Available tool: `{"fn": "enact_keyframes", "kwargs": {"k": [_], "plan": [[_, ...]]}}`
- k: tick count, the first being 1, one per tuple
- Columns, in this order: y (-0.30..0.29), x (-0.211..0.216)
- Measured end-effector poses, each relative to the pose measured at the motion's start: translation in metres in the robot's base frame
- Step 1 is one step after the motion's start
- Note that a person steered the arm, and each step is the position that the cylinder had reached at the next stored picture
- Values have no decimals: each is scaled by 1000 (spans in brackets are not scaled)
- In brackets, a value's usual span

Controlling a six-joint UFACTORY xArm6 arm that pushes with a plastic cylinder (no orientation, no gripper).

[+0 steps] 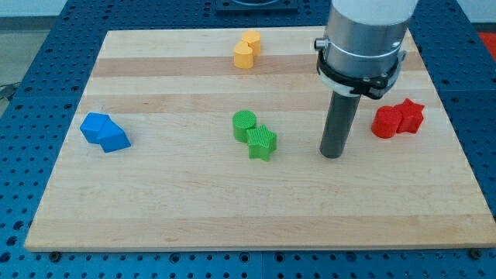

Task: Push the green circle and green star upwards

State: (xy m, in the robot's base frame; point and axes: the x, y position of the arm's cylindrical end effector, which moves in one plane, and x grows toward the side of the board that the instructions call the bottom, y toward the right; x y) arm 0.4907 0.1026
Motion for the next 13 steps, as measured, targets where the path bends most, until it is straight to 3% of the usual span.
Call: {"fn": "enact_keyframes", "kwargs": {"k": [1, 3, 5, 8, 9, 10, 11, 13], "plan": [[-81, 44], [-92, 33], [-169, -183], [-169, -173], [-203, -96], [-220, -157], [-219, -189], [-219, -210]]}}
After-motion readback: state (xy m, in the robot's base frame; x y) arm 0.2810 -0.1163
